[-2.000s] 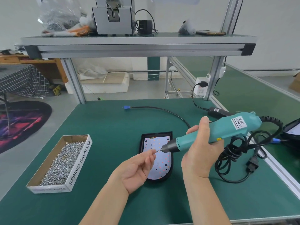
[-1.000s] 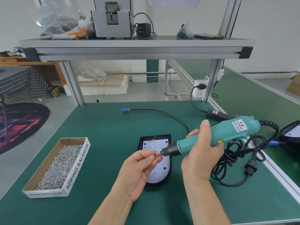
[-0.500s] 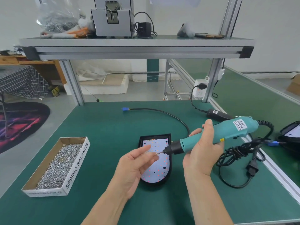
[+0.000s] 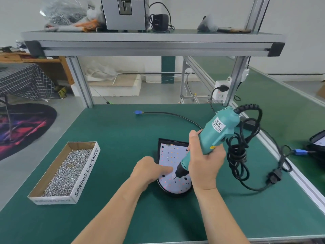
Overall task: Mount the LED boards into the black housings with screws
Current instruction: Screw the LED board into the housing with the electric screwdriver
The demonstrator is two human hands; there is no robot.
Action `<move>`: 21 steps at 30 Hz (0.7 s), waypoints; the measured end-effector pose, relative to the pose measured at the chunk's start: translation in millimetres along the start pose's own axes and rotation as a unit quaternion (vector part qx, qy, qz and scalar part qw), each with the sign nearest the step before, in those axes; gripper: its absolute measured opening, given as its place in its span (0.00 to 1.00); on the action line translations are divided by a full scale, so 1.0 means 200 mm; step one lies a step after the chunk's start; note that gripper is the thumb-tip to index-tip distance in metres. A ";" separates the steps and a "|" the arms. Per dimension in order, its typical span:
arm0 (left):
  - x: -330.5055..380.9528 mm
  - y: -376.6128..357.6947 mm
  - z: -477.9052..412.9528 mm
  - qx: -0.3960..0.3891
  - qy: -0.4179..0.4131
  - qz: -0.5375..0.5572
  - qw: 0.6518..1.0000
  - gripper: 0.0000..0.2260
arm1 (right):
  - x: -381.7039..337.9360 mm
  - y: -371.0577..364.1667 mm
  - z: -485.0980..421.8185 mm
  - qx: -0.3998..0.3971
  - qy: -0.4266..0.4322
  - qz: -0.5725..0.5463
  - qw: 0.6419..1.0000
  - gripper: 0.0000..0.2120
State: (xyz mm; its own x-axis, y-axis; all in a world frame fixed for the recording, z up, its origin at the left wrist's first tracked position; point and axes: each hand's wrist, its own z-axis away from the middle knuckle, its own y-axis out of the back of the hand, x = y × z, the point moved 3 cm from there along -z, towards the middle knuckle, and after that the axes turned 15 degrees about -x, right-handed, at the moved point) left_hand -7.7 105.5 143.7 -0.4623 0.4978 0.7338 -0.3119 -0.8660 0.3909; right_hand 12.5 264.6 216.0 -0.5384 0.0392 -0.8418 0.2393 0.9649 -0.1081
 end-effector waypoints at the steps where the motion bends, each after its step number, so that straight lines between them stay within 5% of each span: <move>1: 0.00 -0.01 0.00 -0.002 -0.003 0.016 1.000 0.20 | 0.01 0.00 0.00 -0.002 0.004 0.006 1.000 0.14; 21: 0.00 -0.03 -0.04 -0.030 -0.022 0.046 0.998 0.23 | 0.06 -0.01 0.02 -0.032 0.026 0.050 0.998 0.18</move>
State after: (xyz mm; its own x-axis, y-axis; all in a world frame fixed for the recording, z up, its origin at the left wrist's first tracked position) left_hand -11.9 112.1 137.6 -0.4552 0.4120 0.7893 -0.3196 -0.9030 0.2870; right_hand 7.9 262.1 204.0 -0.5562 0.1481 -0.8178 0.2424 0.9701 0.0108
